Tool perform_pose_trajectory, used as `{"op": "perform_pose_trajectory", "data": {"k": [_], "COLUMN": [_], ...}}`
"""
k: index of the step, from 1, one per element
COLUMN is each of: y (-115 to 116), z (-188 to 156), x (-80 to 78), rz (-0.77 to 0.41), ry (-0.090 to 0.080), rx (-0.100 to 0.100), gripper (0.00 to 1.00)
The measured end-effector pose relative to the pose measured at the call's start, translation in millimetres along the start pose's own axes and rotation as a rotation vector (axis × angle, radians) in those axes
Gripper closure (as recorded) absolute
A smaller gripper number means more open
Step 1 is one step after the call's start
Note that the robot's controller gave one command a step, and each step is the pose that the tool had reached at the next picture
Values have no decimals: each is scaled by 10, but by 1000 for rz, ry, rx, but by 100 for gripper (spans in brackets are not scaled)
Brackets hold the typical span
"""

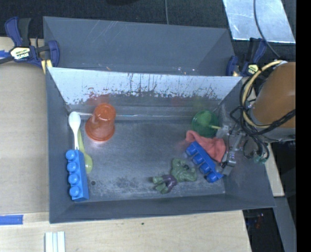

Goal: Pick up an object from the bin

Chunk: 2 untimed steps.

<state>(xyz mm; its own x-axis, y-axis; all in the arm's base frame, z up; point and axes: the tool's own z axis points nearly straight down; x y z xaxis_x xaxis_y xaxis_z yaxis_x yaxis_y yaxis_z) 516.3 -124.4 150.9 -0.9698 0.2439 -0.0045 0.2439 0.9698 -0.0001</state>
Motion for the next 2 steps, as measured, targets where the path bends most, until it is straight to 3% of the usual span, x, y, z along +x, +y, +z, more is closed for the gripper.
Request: {"op": "perform_pose_trajectory", "data": {"k": [1, 2], "y": [84, 119], "z": [133, -55], "x": [-159, -179], "rz": [-2, 193], "ry": [-4, -3], "rx": [-1, 1], "gripper": [0, 0]}}
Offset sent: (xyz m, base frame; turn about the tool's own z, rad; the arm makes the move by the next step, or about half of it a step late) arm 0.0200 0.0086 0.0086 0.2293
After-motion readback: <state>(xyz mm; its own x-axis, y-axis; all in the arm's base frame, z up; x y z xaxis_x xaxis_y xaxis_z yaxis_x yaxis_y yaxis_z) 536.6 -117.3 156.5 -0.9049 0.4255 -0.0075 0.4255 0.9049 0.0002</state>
